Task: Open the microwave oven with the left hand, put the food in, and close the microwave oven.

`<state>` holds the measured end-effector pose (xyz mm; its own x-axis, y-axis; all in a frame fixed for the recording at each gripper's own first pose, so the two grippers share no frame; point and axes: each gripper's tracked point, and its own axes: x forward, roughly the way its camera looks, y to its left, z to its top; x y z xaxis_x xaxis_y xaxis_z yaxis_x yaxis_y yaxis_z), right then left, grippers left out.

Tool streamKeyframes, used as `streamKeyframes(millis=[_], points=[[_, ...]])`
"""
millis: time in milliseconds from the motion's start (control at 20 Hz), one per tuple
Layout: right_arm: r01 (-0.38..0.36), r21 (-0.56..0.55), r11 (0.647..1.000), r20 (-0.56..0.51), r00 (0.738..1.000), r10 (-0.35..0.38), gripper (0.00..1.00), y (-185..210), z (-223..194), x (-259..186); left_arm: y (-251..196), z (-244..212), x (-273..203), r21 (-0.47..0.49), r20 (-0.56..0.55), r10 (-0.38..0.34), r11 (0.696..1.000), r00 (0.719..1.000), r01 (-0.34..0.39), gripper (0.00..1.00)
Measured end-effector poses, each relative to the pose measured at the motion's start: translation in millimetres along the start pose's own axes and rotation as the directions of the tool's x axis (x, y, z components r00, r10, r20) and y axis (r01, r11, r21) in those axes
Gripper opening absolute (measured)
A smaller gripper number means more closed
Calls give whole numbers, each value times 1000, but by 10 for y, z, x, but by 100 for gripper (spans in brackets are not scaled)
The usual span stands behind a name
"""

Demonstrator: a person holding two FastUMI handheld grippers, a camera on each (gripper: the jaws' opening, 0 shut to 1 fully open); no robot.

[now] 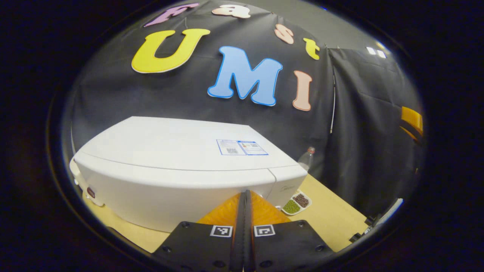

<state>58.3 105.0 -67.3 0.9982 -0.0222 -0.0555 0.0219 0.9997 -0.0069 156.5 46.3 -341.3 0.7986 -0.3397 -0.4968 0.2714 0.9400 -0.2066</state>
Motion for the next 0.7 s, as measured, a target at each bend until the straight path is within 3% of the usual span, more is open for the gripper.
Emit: streamKeyframes(millis=[100,300,500,550,700], points=[[-7,0,1000,-7,1000,7,86,0,-21,-22,19,32,-49,-13,7,9,1000,1000,-9,7],[-17,-9,1000,-25,1000,17,86,-51,-81,22,-30,354,-293,51,95,58,997,994,-63,7],[-41,17,999,-38,998,41,86,-74,-56,76,-143,1013,-901,62,265,139,985,954,-161,7],[-49,23,999,-39,998,50,86,-75,-36,100,-189,1193,-1099,67,306,161,980,938,-190,15],[-77,33,996,-38,996,78,88,-81,2,142,-350,1589,-1688,94,432,232,950,872,-299,93]])
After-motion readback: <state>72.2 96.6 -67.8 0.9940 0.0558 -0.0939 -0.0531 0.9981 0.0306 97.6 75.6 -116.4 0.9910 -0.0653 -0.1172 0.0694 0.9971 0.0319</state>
